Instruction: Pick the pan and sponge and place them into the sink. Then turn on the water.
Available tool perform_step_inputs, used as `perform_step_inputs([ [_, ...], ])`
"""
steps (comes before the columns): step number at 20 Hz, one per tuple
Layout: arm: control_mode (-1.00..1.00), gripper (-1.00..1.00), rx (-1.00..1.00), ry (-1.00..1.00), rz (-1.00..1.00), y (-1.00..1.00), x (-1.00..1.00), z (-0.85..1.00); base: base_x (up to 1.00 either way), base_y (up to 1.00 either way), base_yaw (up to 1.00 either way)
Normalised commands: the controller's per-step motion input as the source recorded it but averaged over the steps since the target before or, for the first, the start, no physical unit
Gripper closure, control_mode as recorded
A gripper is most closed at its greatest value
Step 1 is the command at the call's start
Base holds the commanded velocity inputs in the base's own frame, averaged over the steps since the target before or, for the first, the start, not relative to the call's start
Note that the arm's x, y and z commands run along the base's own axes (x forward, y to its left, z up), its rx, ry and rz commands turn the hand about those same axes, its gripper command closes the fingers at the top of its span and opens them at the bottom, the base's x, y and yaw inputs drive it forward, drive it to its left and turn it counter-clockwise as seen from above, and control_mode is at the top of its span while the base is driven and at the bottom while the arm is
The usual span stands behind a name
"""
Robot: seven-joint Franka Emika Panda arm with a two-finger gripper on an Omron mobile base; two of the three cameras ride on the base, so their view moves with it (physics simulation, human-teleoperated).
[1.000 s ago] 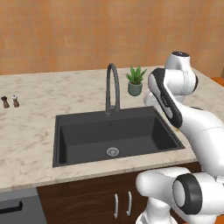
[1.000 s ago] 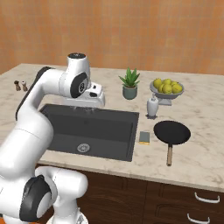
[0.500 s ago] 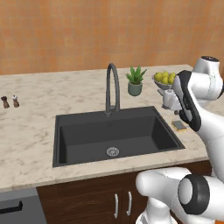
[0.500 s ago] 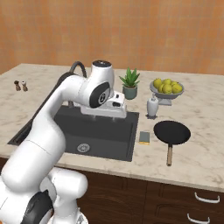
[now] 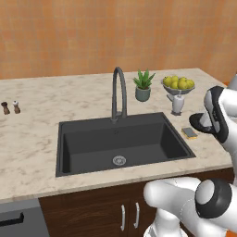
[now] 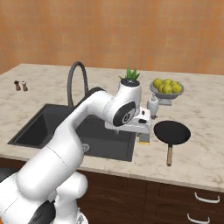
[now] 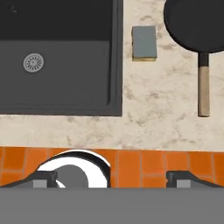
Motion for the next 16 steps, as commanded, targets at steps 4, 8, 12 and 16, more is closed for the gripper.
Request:
perform_step_inputs([
  [4,-1.00,-1.00,0.00,0.00,0.00,-0.81,0.00,-0.40,0.00,0.00,0.00],
  [8,-1.00,-1.00,0.00,0.04,0.00,-0.82,0.01,-0.42,0.00,0.00,0.00],
  [12,-1.00,-1.00,0.00,0.09,0.00,-0.70,0.09,-0.39,0.00,0.00,0.00],
  [16,-1.00,-1.00,0.00,0.12,0.00,-0.54,0.28,-0.35,0.00,0.00,0.00],
])
